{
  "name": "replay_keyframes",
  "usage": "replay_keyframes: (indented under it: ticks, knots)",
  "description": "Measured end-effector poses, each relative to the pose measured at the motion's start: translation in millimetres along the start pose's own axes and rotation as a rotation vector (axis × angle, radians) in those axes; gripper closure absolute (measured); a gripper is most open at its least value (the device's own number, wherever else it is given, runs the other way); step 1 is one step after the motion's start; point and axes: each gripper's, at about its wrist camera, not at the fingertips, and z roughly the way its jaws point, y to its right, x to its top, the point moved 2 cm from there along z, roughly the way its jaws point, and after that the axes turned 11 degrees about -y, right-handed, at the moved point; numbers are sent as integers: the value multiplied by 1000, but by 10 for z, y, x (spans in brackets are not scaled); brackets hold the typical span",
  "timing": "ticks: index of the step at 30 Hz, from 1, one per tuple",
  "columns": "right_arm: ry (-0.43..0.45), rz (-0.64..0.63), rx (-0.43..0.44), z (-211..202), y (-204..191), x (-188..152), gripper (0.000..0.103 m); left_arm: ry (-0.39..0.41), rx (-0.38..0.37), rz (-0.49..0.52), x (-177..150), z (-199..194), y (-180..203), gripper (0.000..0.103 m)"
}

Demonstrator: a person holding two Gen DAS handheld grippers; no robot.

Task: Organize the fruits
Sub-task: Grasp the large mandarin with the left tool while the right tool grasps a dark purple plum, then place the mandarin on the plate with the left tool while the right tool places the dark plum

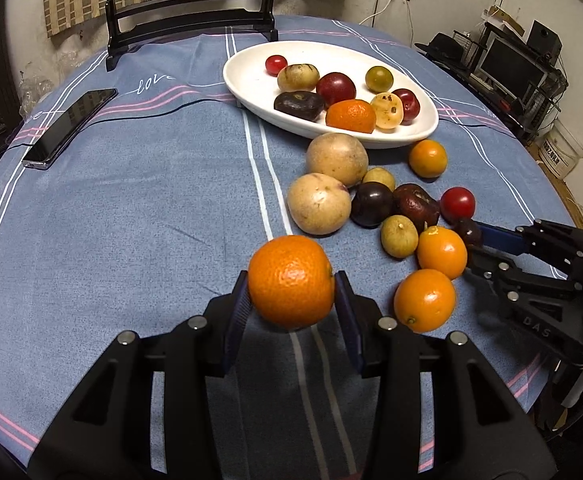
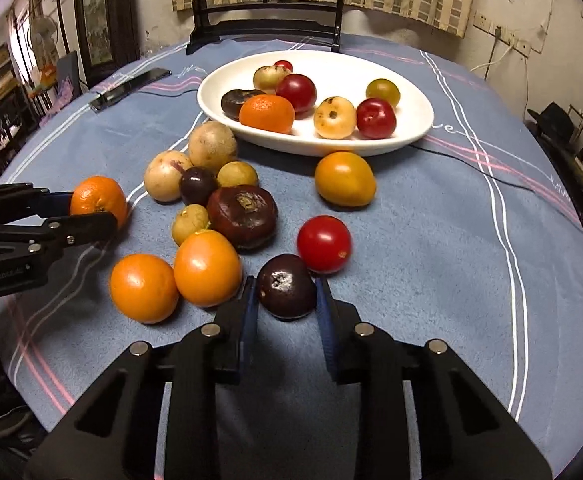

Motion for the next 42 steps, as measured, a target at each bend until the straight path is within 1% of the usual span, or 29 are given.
replay_keyframes:
  ticks: [5,11,15,18,22,25,31,36,39,42]
  knots:
    - [29,30,15,-139,137,-121,74,9,11,5,-4,-50,33,61]
    - [84,56,17,-356,259,-190,74,42,24,25,33,-207,109,61]
    - [136,67,23,-513,306,-161,74,67,39,42,142,-308,150,61]
    - [174,69,21,-595,345,-88,74,81,43,57,282,-333,180,61]
    - [205,75,17,-642,400,107,74,97,44,67,508,-317,206,61]
    - [218,72,10,-620,425,315,74,111,34,52,718,-288,189,61]
    - [225,48,17,-453,426,763,74,102,36,39,1111,-90,156,60]
    - [186,33,17,-185,461,1154,74,68,56,31,1407,172,96,60]
    - [160,24,17,-39,463,1332,74,49,70,19,1557,306,47,60]
    - [137,23,19,109,471,1461,73,48,64,19,1653,383,5,60]
